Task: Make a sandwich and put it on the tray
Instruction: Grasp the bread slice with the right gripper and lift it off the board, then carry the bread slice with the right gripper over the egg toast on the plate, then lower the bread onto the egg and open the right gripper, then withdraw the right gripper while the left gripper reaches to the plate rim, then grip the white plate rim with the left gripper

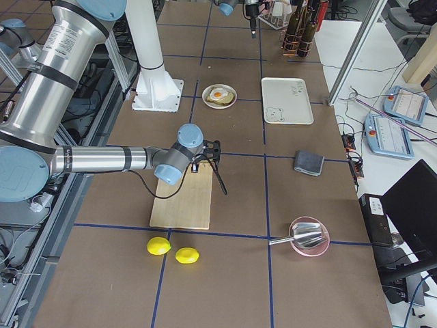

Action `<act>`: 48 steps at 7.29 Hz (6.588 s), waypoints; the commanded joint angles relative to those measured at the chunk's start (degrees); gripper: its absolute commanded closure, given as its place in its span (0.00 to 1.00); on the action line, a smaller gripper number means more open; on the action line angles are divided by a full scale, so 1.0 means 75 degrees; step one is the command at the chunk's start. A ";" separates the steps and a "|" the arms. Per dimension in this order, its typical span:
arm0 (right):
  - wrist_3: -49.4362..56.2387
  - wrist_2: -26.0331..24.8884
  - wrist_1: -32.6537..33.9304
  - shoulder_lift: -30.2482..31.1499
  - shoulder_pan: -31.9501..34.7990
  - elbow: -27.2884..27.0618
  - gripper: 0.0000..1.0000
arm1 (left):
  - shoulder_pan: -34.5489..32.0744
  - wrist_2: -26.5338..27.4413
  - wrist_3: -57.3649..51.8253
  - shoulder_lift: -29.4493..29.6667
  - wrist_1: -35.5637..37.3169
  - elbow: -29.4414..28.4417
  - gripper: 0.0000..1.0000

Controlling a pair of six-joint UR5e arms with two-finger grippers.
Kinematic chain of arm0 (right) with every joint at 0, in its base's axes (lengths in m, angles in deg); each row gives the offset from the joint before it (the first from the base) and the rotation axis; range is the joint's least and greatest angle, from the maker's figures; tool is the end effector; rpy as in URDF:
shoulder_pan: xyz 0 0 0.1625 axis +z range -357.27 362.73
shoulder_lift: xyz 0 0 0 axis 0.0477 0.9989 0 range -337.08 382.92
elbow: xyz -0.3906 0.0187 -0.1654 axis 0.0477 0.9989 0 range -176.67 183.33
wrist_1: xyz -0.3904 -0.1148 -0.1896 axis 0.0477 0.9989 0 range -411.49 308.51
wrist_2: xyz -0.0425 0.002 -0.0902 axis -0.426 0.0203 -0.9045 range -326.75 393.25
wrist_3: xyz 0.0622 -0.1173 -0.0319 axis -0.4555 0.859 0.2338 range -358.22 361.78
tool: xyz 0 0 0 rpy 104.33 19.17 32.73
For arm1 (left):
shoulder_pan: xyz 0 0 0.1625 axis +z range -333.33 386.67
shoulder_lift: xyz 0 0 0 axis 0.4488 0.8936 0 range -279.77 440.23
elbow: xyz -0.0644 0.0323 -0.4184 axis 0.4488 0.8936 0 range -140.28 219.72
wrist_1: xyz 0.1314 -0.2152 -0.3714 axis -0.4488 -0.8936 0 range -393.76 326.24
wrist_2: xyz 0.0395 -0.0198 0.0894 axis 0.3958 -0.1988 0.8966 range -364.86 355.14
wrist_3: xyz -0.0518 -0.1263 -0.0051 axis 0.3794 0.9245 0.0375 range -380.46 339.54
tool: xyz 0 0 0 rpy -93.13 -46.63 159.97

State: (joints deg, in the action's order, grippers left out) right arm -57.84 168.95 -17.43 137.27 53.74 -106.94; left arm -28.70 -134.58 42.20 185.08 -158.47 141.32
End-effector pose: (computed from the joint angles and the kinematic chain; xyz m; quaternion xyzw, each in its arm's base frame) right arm -0.2173 -0.3248 0.5603 -0.0021 -0.5332 -0.0186 0.8458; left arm 0.3217 -0.5468 0.3453 0.0966 0.5524 -0.0284 0.8275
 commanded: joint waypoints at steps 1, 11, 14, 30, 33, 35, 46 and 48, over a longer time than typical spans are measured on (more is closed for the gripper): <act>-0.0101 0.0713 -0.0310 -0.0443 0.0522 0.0031 1.00 | 0.0000 0.0000 0.0023 0.0000 -0.0001 0.0000 0.00; -0.3416 -0.2621 -0.0299 -0.5529 -0.2753 0.0815 1.00 | 0.0000 -0.0024 0.0047 0.0047 -0.0013 0.0000 0.00; -0.3430 -0.3715 -0.0299 -0.5977 -0.3636 0.1470 1.00 | 0.0000 -0.0035 0.0059 0.0047 -0.0013 0.0011 0.00; 0.0217 -0.1665 0.6185 -0.6166 -0.0369 0.1194 0.00 | 0.3454 0.3055 0.2484 0.1769 0.2129 0.0058 0.04; 0.2051 -0.1456 0.7423 -0.5592 0.0193 0.0605 0.00 | 0.4299 0.3515 0.2812 0.1781 0.2120 -0.0093 0.29; 0.2497 -0.1266 0.7400 -0.5381 0.0592 0.0605 0.00 | 0.4581 0.3516 0.2813 0.1781 0.2085 -0.0210 0.43; 0.2640 -0.0762 0.7342 -0.5123 0.0992 0.0547 0.00 | 0.4629 0.3528 0.2766 0.2039 0.1641 -0.0563 1.00; 0.3257 -0.0762 0.7412 -0.4912 0.1237 0.0523 0.00 | 0.4536 0.3458 0.2812 0.1957 0.0766 -0.0505 1.00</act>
State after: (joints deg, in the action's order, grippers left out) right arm -36.41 163.25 37.81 99.44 61.83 -102.93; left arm 5.76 -108.26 63.08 200.03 -149.04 137.26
